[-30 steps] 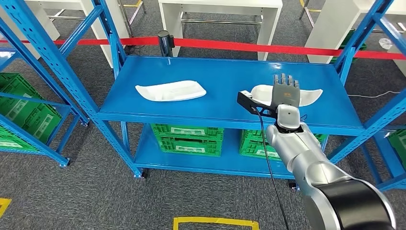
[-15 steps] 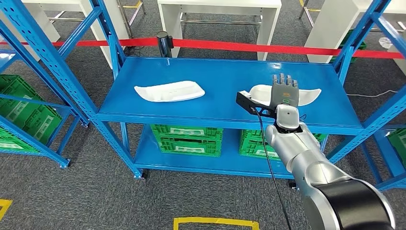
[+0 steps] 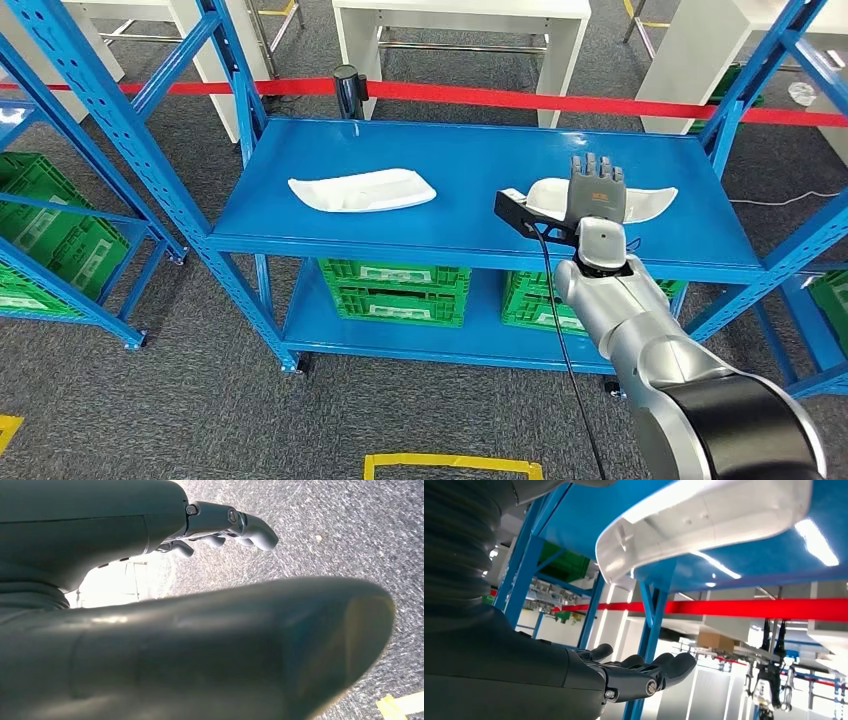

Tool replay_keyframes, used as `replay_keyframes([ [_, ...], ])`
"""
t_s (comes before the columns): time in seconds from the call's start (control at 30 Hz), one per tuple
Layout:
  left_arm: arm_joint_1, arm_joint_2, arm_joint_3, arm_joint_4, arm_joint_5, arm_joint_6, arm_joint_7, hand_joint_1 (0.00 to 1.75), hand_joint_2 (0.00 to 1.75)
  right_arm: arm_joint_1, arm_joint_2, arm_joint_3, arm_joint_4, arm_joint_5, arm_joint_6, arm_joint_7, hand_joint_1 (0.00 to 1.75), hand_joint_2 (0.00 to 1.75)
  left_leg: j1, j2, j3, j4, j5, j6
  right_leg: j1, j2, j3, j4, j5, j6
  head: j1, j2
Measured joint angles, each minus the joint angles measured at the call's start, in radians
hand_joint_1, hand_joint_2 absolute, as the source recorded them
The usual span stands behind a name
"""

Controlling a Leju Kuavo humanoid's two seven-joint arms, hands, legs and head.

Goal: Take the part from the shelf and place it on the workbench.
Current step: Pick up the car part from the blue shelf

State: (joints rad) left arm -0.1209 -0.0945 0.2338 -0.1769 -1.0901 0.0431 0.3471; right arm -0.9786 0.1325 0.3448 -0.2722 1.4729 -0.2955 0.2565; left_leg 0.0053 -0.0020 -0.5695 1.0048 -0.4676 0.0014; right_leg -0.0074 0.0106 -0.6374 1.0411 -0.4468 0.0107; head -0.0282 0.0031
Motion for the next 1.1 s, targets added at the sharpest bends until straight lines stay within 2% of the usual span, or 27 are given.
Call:
replay_keyframes([
  [0.07,-0.001,-0.001,0.002,0.000,0.001,0.003,-0.001,0.00,0.00,-0.002,-0.003,-0.001,0.000,0.001,0.000,-0.002,0.00,1.75,0.005,0.004,0.006,-0.008,0.002,0.006,-0.003,-0.001,-0.046,0.092,-0.045,0.008,0.002,0.000],
  [0.13,0.000,-0.001,0.007,0.000,0.002,0.004,-0.001,0.00,0.00,0.003,-0.005,-0.001,0.001,0.002,0.000,-0.002,0.00,1.75,0.006,0.005,0.006,-0.006,-0.001,0.008,-0.008,-0.003,-0.115,0.221,-0.092,0.016,0.003,0.000],
  [0.17,0.001,-0.001,0.010,0.000,0.003,0.004,-0.001,0.00,0.00,0.007,-0.006,-0.001,0.001,0.002,0.001,-0.002,0.00,1.75,0.008,0.005,0.007,-0.005,-0.003,0.006,-0.011,-0.003,-0.136,0.255,-0.095,0.019,0.003,0.000],
  [0.2,0.002,-0.001,0.012,0.000,0.004,0.005,-0.001,0.00,0.00,0.010,-0.007,-0.001,0.001,0.002,0.001,-0.002,0.00,1.75,0.010,0.005,0.008,-0.002,-0.006,0.003,-0.014,-0.004,-0.139,0.252,-0.080,0.022,0.003,0.000],
  [0.23,0.003,-0.002,0.014,0.000,0.005,0.005,-0.001,0.00,0.00,0.011,-0.007,-0.001,0.001,0.003,0.001,-0.002,0.00,1.75,0.014,0.004,0.010,0.001,-0.011,-0.003,-0.017,-0.005,-0.121,0.210,-0.050,0.025,0.003,0.000],
  [0.27,0.003,-0.002,0.015,0.000,0.005,0.005,-0.001,0.00,0.00,0.011,-0.007,-0.001,0.001,0.004,0.001,-0.002,0.00,1.75,0.018,0.003,0.012,0.007,-0.018,-0.010,-0.021,-0.007,-0.090,0.141,-0.016,0.028,0.004,0.000],
  [0.3,0.003,-0.002,0.015,0.000,0.006,0.005,-0.002,0.00,0.00,0.009,-0.007,-0.001,0.001,0.005,0.001,-0.002,0.00,1.75,0.019,0.003,0.011,0.014,-0.025,-0.019,-0.020,-0.007,-0.057,0.078,0.006,0.030,0.005,0.000],
  [0.33,0.003,-0.001,0.016,0.000,0.006,0.005,-0.002,0.00,0.00,0.007,-0.006,-0.001,0.001,0.006,0.001,-0.003,0.00,1.75,0.019,0.002,0.011,0.020,-0.031,-0.027,-0.020,-0.006,-0.033,0.032,0.016,0.025,0.006,0.000],
  [0.37,0.002,0.000,0.017,0.000,0.006,0.005,-0.003,0.00,0.00,0.007,-0.005,-0.001,0.001,0.008,0.002,-0.004,0.00,1.75,0.018,0.002,0.010,0.023,-0.035,-0.034,-0.018,-0.004,-0.021,0.010,0.014,0.018,0.005,0.000],
  [0.43,0.001,0.000,0.018,0.000,0.006,0.005,-0.003,0.00,0.00,0.008,-0.003,-0.001,0.001,0.010,0.002,-0.003,0.00,1.75,0.018,0.000,0.014,0.020,-0.039,-0.046,-0.014,-0.001,-0.018,0.011,0.004,-0.003,0.003,0.000],
  [0.5,0.000,-0.001,0.020,0.000,0.006,0.005,-0.003,0.00,0.00,0.008,-0.003,-0.001,0.001,0.012,0.002,-0.002,0.00,1.75,0.020,0.001,0.013,0.031,-0.050,-0.056,-0.015,-0.001,-0.010,0.009,-0.001,-0.020,0.001,0.000],
  [0.53,0.000,-0.001,0.020,0.000,0.006,0.005,-0.003,0.00,0.00,0.006,-0.003,-0.001,0.001,0.013,0.002,-0.002,0.00,1.75,0.021,0.001,-0.001,0.061,-0.065,-0.060,-0.016,-0.001,-0.004,0.007,-0.004,-0.027,-0.001,0.000],
  [0.57,-0.001,-0.002,0.021,0.000,0.006,0.005,-0.003,0.00,0.00,0.005,-0.002,-0.001,0.001,0.014,0.001,-0.002,0.00,1.75,0.020,0.002,-0.029,0.114,-0.086,-0.061,-0.016,-0.001,0.002,0.006,-0.007,-0.033,-0.003,0.000],
  [0.63,-0.001,-0.001,0.022,0.000,0.005,0.006,-0.004,0.00,0.00,0.007,-0.002,-0.001,0.001,0.014,0.001,-0.003,0.00,1.75,0.019,0.002,-0.108,0.250,-0.129,-0.060,-0.011,-0.001,0.011,0.006,-0.014,-0.041,-0.005,0.000],
  [0.67,0.001,-0.001,0.023,0.000,0.005,0.006,-0.006,0.00,0.00,0.010,-0.002,-0.001,0.001,0.014,0.001,-0.004,0.00,1.75,0.018,0.002,-0.141,0.296,-0.134,-0.058,-0.009,-0.001,0.015,0.006,-0.018,-0.044,-0.005,0.000],
  [0.7,0.003,-0.001,0.023,0.000,0.004,0.005,-0.009,0.00,0.00,0.013,-0.002,-0.001,0.001,0.014,0.001,-0.005,0.00,1.75,0.017,0.002,-0.157,0.305,-0.118,-0.055,-0.006,0.000,0.020,0.006,-0.021,-0.045,-0.005,0.000],
  [0.73,0.004,-0.001,0.023,0.000,0.003,0.004,-0.014,0.00,0.00,0.015,-0.002,-0.001,0.001,0.014,0.001,-0.007,0.00,1.75,0.015,0.002,-0.153,0.273,-0.083,-0.049,-0.004,0.002,0.026,0.006,-0.025,-0.045,-0.005,0.000],
  [0.8,0.005,-0.001,0.023,0.000,0.002,0.000,-0.020,0.00,0.00,0.014,-0.002,-0.001,0.001,0.014,0.001,-0.010,0.00,1.75,0.008,0.002,-0.105,0.141,-0.002,-0.035,-0.001,0.004,0.038,0.006,-0.034,-0.041,-0.005,0.000],
  [0.83,0.004,0.000,0.023,0.000,0.002,-0.004,-0.021,0.00,0.00,0.013,-0.002,-0.001,0.001,0.014,0.001,-0.012,0.00,1.75,0.005,0.001,-0.080,0.083,0.021,-0.030,0.000,0.005,0.040,0.007,-0.037,-0.038,-0.005,0.000],
  [0.87,0.002,-0.001,0.024,0.000,0.003,-0.009,-0.021,0.00,0.00,0.012,-0.002,-0.001,0.001,0.014,0.001,-0.014,0.00,1.75,0.003,0.001,-0.063,0.046,0.031,-0.029,0.002,0.005,0.040,0.008,-0.039,-0.036,-0.004,0.000],
  [0.97,0.002,-0.004,0.027,0.000,0.006,-0.018,-0.019,0.00,0.00,0.013,-0.002,-0.002,0.001,0.014,0.001,-0.021,0.00,1.75,0.001,-0.003,-0.055,0.026,0.031,-0.036,0.004,0.005,0.038,0.005,-0.040,-0.035,-0.002,0.000],
  [1.1,0.002,-0.004,0.032,0.001,0.006,-0.018,-0.016,0.00,0.00,0.014,-0.002,-0.002,0.001,0.014,-0.001,-0.023,0.00,1.75,0.000,-0.007,-0.055,0.027,0.028,-0.027,0.003,0.001,0.047,-0.006,-0.038,-0.031,-0.002,0.000],
])
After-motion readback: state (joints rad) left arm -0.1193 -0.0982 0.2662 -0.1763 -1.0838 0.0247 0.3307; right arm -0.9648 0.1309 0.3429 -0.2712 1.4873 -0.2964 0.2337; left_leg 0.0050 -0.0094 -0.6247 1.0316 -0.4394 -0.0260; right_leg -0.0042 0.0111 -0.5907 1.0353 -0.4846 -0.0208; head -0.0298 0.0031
